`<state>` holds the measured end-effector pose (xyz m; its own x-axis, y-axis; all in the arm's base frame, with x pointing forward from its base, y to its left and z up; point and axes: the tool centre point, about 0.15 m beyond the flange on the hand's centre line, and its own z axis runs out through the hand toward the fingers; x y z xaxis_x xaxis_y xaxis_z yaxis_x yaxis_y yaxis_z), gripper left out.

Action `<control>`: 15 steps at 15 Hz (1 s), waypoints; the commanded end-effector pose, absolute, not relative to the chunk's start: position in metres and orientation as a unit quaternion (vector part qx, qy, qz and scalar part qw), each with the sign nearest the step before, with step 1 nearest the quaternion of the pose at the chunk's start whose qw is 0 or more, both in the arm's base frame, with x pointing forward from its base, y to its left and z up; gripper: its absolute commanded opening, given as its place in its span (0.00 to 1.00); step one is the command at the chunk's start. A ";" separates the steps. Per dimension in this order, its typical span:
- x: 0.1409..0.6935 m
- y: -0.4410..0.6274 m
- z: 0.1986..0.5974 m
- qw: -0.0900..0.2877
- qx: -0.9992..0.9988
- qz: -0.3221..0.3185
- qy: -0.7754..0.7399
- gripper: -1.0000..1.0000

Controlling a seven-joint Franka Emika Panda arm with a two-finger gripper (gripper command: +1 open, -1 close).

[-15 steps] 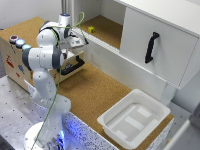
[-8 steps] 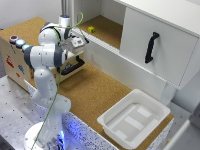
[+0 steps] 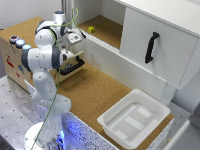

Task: Place the purple block inside the box

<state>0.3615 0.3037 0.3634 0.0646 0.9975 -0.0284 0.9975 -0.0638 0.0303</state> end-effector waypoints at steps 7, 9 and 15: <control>0.358 0.312 0.377 0.039 0.713 0.000 0.700 1.00; 0.355 0.323 0.401 0.031 0.715 -0.010 0.699 1.00; 0.350 0.329 0.445 0.000 0.793 0.017 0.610 1.00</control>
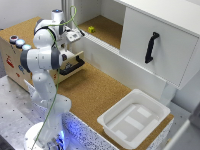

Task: Place the purple block inside the box

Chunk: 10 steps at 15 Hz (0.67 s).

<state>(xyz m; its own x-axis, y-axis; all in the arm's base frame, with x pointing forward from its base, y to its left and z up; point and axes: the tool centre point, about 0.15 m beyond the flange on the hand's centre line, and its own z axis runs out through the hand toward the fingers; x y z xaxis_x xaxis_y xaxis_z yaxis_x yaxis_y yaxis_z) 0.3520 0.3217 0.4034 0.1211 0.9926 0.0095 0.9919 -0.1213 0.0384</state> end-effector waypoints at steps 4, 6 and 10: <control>0.383 0.326 0.480 0.014 0.838 0.064 0.542 1.00; 0.406 0.325 0.491 0.013 0.870 0.073 0.488 1.00; 0.445 0.332 0.506 0.050 0.919 0.084 0.382 1.00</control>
